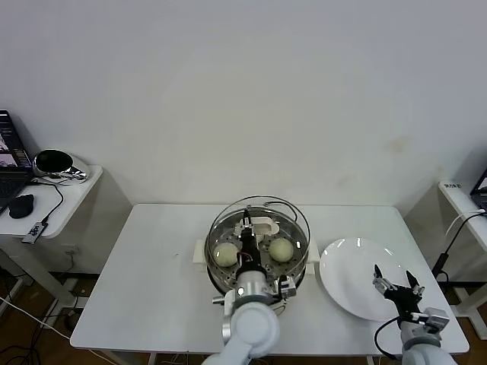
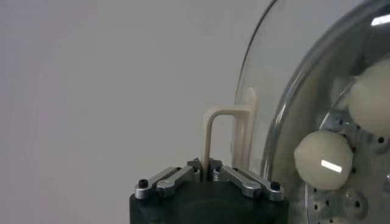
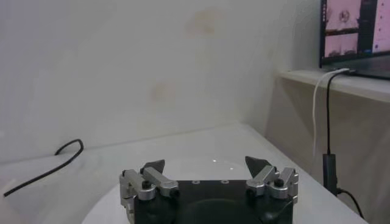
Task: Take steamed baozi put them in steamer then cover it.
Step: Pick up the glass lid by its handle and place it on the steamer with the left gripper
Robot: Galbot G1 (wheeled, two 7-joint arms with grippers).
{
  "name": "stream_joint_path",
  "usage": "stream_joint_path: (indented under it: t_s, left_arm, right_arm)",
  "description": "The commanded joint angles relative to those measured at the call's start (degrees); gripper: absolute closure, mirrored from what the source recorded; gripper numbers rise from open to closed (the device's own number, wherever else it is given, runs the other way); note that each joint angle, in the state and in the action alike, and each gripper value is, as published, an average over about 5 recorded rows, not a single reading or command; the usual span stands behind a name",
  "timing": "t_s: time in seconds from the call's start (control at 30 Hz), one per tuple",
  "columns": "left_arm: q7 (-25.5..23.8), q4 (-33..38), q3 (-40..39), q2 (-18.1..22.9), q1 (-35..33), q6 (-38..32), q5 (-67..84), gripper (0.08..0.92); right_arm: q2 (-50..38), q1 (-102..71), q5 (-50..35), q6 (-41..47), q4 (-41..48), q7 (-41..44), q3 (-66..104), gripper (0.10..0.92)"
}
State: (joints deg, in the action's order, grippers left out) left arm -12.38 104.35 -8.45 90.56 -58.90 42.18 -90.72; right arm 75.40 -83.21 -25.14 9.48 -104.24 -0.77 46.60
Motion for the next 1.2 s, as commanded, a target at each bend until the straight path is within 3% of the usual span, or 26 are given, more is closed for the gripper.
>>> stream_joint_path:
  t_s: [0.03, 1.2]
  left_arm:
    - [-5.34, -2.24, -1.55, 1.01, 0.27, 2.50, -6.91, 0.858]
    - [-8.45, -1.18, -0.16, -0.20, -0.53, 2.44, -7.70, 0.858]
  right_arm:
    - [0.07, 0.13, 0.15, -0.09, 0.32, 0.02, -0.18, 0.203]
    - [0.05, -0.05, 0.52, -0.51, 0.51, 0.51, -0.74, 0.203]
